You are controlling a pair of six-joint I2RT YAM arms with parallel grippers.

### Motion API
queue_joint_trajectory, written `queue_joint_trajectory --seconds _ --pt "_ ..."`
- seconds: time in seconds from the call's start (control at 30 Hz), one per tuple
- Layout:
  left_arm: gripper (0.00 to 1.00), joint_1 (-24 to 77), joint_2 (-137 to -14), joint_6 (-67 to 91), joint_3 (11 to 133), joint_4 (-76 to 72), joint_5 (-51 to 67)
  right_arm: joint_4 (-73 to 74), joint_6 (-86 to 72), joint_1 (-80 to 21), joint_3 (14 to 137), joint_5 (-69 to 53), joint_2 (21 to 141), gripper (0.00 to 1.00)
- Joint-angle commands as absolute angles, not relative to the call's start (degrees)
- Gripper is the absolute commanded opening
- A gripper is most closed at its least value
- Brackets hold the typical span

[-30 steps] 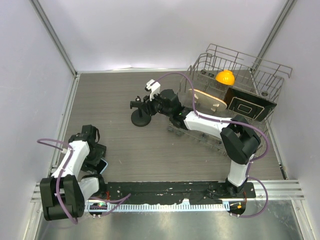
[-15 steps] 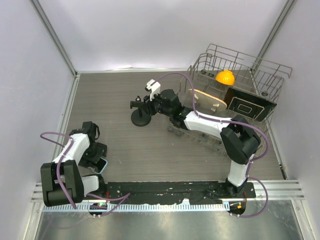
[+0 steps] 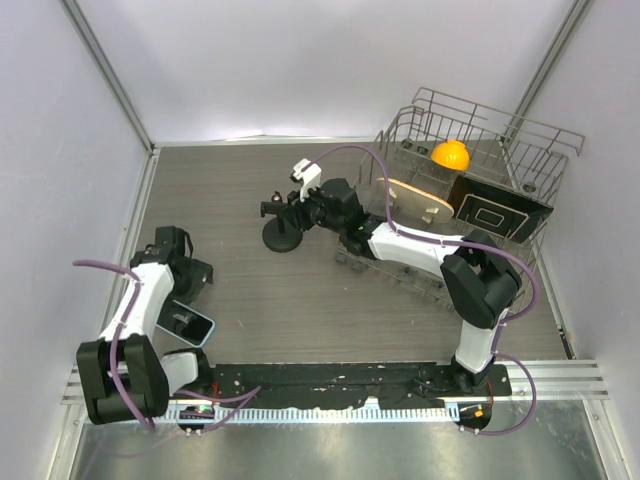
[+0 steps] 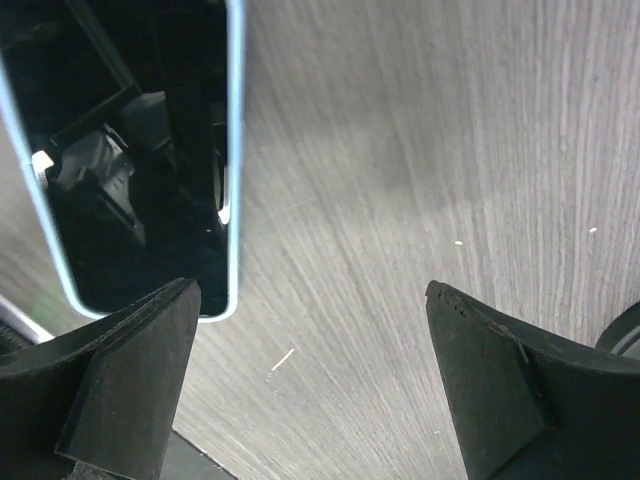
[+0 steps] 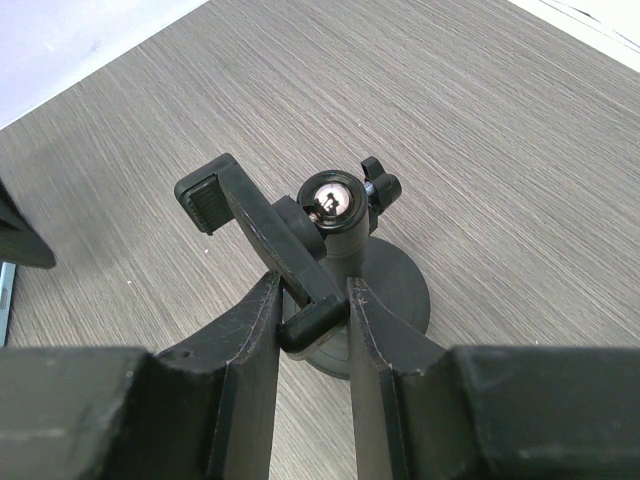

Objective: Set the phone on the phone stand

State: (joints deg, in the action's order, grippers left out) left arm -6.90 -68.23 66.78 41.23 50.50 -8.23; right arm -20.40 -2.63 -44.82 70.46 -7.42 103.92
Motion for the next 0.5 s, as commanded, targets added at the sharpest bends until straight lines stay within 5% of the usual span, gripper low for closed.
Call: queue_joint_trajectory --seconds 0.0,0.47 --pt "1.0 -9.4 -65.0 67.6 40.9 60.5 -12.8 -30.1 -1.5 -44.5 71.8 -7.6 100.1 0.01" --pt "1.0 -23.2 -69.7 64.6 32.3 53.4 -6.5 -31.2 -1.8 -43.5 70.1 -8.0 98.6 0.01"
